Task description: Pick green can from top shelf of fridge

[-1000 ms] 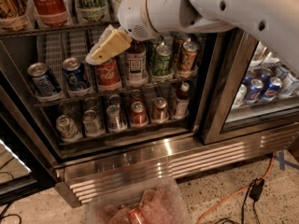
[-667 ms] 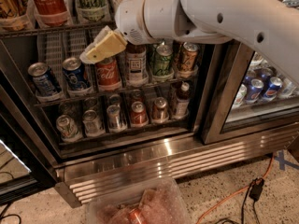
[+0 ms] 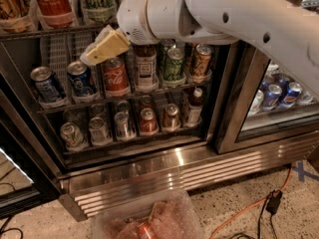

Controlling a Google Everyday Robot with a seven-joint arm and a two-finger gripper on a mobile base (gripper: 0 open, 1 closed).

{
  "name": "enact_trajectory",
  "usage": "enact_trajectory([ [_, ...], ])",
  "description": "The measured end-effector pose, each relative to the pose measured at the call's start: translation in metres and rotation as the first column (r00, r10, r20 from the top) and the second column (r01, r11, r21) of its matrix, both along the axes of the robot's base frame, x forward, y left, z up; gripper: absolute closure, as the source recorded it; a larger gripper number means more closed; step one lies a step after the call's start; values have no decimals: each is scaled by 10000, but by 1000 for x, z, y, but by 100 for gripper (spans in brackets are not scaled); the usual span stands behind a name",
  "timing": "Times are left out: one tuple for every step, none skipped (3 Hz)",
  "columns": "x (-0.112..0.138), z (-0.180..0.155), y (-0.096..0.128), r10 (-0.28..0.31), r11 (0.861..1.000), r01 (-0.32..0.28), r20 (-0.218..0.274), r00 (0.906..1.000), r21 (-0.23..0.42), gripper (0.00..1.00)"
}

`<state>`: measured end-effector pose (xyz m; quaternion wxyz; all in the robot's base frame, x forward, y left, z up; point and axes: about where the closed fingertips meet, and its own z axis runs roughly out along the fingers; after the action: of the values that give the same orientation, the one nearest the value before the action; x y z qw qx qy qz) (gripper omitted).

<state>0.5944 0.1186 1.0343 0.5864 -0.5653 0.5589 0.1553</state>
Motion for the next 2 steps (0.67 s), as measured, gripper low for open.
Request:
enact_trajectory([
  [10,3,12,20,9992,-28,196,9998,395,0],
  [13,0,22,-349,9921,328,150,9993,1208,0],
])
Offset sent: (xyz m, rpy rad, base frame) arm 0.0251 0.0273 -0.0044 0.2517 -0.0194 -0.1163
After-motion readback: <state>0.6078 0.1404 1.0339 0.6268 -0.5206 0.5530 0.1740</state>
